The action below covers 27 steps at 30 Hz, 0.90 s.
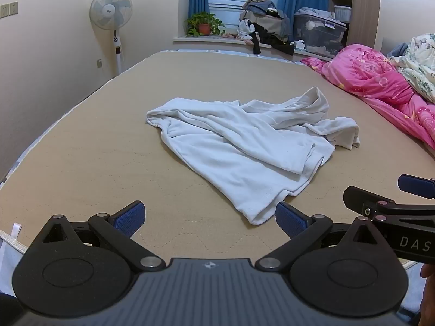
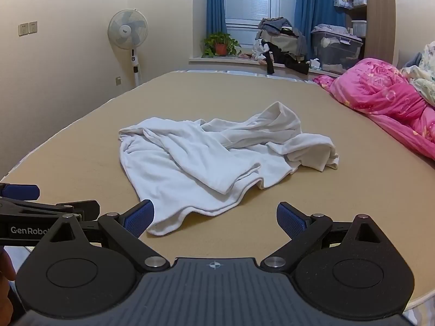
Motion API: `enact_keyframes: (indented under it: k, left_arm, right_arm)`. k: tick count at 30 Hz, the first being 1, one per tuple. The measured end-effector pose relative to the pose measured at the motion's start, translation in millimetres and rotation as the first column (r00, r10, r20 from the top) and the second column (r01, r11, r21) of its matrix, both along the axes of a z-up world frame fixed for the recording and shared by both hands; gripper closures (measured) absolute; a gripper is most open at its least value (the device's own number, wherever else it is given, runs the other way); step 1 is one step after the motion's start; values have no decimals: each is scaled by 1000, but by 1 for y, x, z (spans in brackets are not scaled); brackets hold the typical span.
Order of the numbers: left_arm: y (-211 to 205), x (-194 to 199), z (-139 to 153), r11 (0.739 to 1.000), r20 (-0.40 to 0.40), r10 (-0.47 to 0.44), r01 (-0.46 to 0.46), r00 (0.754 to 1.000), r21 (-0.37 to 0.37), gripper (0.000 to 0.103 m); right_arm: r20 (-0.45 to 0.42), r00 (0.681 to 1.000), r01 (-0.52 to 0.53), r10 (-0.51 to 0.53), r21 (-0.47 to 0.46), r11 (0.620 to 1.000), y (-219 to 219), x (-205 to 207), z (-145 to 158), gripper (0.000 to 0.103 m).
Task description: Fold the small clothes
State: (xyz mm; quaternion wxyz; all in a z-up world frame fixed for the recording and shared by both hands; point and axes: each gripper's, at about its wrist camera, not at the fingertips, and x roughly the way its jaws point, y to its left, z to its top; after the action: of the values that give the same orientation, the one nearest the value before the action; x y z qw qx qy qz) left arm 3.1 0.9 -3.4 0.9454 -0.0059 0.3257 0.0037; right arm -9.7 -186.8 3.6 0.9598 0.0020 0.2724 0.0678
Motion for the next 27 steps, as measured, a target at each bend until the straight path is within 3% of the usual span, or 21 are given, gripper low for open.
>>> enact_keyframes:
  k: [11,12,13,14,15,16,17,18,20,23,25,27]
  left_arm:
    - [2,0,1,1000,7,-7,7,1000,-17,3]
    - [0,-1,0,1000,14,-7,8,1000,-12,11]
    - [0,-1,0,1000,16,-8,8,1000,-3,25]
    - [-1,1,-3,1000,9,-13,13,1000,12,34]
    - [-2,4,-5,1000,-6,-22,22,1000,17,55]
    - [-1,8,-7,999,-28,-30,30,999,12,71]
    - [0,15,-10,999,-55,-34,34,998,-7,78]
    - [1,22,-14,999,-86,-37,34,996,-32,80]
    - [2,41,-20,997,-138,-37,27,990,-78,80]
    - [4,75,-40,985,-257,-24,-22,966,-174,69]
    - [6,101,-57,967,-297,9,-83,955,-240,46]
    - [7,121,-75,955,-335,49,-142,941,-260,39]
  right_arm:
    - [9,1000,7,-7,-1,1000,0,-3,4,7]
    - [15,1000,16,-15,-7,1000,-1,-4,6,8]
    - [31,999,32,-31,-10,999,-5,-5,11,13]
    - [62,996,60,-59,-9,998,-14,0,14,23]
    - [75,994,74,-74,-1,997,-21,2,17,29]
    - [80,993,81,-81,4,997,-29,6,19,47]
    - [77,994,82,-82,8,997,-38,10,21,64]
    - [59,995,83,-84,10,996,-46,16,22,69]
    - [28,994,101,-102,38,994,-68,30,23,70]
    - [-101,984,152,-145,68,986,-91,50,13,69]
    - [-185,966,197,-180,81,977,-101,57,7,68]
    - [-169,966,217,-194,130,967,-113,57,6,67]
